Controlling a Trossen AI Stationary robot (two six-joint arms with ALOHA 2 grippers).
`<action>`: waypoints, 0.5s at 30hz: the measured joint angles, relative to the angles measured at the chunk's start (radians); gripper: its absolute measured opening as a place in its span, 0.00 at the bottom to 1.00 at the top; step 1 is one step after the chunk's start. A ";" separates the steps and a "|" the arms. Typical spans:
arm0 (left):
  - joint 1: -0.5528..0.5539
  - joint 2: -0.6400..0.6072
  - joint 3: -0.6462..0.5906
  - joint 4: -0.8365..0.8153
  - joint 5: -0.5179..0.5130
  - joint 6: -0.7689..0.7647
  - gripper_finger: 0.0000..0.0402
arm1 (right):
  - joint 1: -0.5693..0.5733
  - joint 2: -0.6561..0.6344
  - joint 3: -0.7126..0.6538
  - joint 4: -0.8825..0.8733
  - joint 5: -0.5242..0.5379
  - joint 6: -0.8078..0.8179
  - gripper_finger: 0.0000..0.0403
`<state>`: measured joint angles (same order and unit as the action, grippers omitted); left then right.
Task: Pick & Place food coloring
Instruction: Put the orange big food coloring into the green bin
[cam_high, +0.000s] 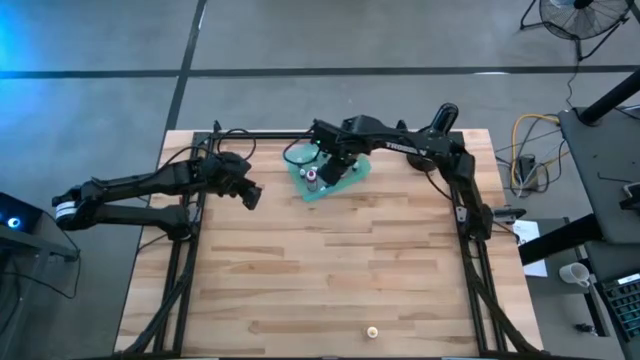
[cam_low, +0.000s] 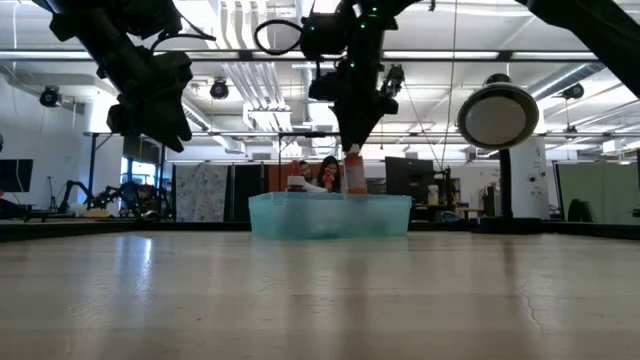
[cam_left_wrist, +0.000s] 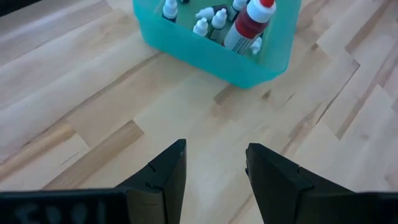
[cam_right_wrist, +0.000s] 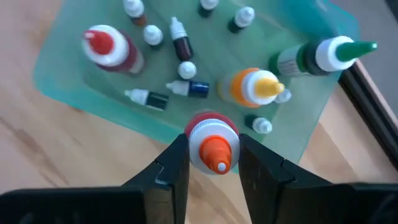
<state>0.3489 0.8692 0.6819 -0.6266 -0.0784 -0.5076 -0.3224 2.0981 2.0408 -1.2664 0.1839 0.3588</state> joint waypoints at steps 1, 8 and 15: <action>0.000 0.000 0.000 -0.003 0.000 -0.001 0.35 | 0.001 0.005 0.011 -0.006 -0.002 0.000 0.25; 0.000 0.000 0.000 -0.003 0.000 -0.002 0.35 | -0.002 -0.004 0.058 -0.017 0.016 0.000 0.25; 0.000 0.000 0.000 -0.003 -0.013 0.005 0.35 | 0.002 0.000 -0.036 0.053 0.017 0.071 0.25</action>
<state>0.3489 0.8692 0.6819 -0.6292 -0.0914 -0.5022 -0.3205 2.0979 2.0052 -1.2130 0.2005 0.4297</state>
